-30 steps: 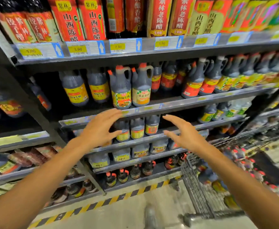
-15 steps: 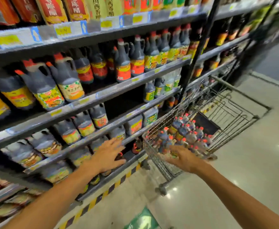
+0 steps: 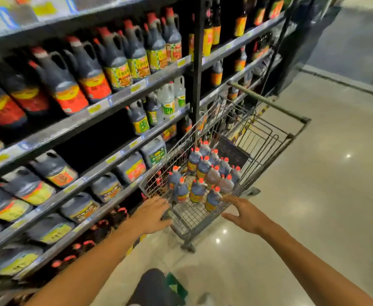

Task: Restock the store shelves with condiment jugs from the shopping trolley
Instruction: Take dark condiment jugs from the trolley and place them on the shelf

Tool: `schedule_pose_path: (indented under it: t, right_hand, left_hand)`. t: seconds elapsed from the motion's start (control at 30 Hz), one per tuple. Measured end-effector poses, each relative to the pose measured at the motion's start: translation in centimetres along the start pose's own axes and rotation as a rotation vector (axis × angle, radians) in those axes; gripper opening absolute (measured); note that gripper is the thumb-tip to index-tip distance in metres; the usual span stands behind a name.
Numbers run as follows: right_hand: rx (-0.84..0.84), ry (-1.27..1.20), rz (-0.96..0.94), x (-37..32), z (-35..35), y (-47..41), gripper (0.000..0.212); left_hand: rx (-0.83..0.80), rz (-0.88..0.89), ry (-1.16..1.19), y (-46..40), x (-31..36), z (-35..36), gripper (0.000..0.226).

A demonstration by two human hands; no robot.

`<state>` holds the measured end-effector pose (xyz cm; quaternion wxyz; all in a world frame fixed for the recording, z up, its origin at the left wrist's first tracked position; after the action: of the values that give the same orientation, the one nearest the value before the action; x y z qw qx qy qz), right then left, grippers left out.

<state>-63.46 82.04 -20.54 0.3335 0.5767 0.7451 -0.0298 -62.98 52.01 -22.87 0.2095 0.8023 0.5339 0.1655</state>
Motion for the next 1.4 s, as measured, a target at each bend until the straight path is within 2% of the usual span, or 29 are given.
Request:
schedule_pose_path:
  t: [0.07,0.13,0.23,0.27,0.37,0.47,0.63,0.7,0.77,0.9,1.07,1.23,1.4]
  right_hand:
    - [-0.040,-0.008,-0.002,0.9,0.3,-1.9,0.062]
    - [-0.085,-0.003,0.011,1.4,0.7,-4.5,0.060]
    - [-0.149,0.027,0.028,0.9,1.1,-8.4,0.038]
    - [-0.147,0.022,0.030,0.6,1.0,-9.7,0.036]
    - [-0.168,0.000,0.010,0.3,0.9,-12.9,0.048]
    - [-0.258,0.079,0.011,0.5,0.9,-16.5,0.045]
    - [-0.293,0.179,0.027,1.5,1.6,-22.1,0.048]
    - [-0.306,0.192,-0.026,1.1,1.9,-24.6,0.060]
    - [-0.298,0.179,-0.053,1.1,2.5,-27.8,0.062]
    - [-0.459,0.182,-0.140,3.1,6.8,-35.1,0.049]
    - [-0.600,0.096,-0.233,7.7,15.5,-41.9,0.067]
    - [-0.522,0.086,-0.384,6.5,18.4,-43.3,0.055]
    - [-0.439,0.175,-0.542,6.7,18.9,-43.9,0.047]
  left_hand:
    - [-0.022,-0.031,0.038,-1.3,-0.3,0.4,0.078]
    - [-0.054,-0.057,0.078,-2.7,-1.0,0.2,0.074]
    - [-0.059,-0.073,0.125,-5.5,-3.1,0.5,0.082]
    - [-0.046,-0.069,0.121,-6.6,-3.9,0.6,0.087]
    - [-0.078,-0.080,0.171,-9.1,-5.7,1.3,0.080]
    - [-0.090,-0.073,0.217,-11.9,-7.4,2.3,0.099]
    - [-0.111,-0.118,0.273,-14.8,-8.8,3.1,0.061]
    - [-0.139,-0.158,0.289,-16.4,-9.2,3.9,0.061]
    - [-0.191,-0.206,0.331,-18.2,-9.5,5.2,0.066]
    - [-0.200,-0.317,0.408,-22.6,-9.9,8.7,0.064]
    - [-0.233,-0.365,0.396,-27.1,-9.9,13.7,0.069]
    - [-0.234,-0.409,0.477,-29.7,-9.0,18.7,0.068]
    - [-0.164,-0.471,0.603,-30.2,-8.3,20.0,0.073]
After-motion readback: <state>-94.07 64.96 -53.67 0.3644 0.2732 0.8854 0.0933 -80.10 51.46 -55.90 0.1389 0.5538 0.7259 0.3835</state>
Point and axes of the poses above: each hand's wrist, its own y-axis away from the middle knuckle, its own z-axis out of the palm, x = y × z, the point moved 5 cm from there along -y, towards the middle knuckle, and after that the axes turned 3 degrees about -y, right-handed, at the moved point
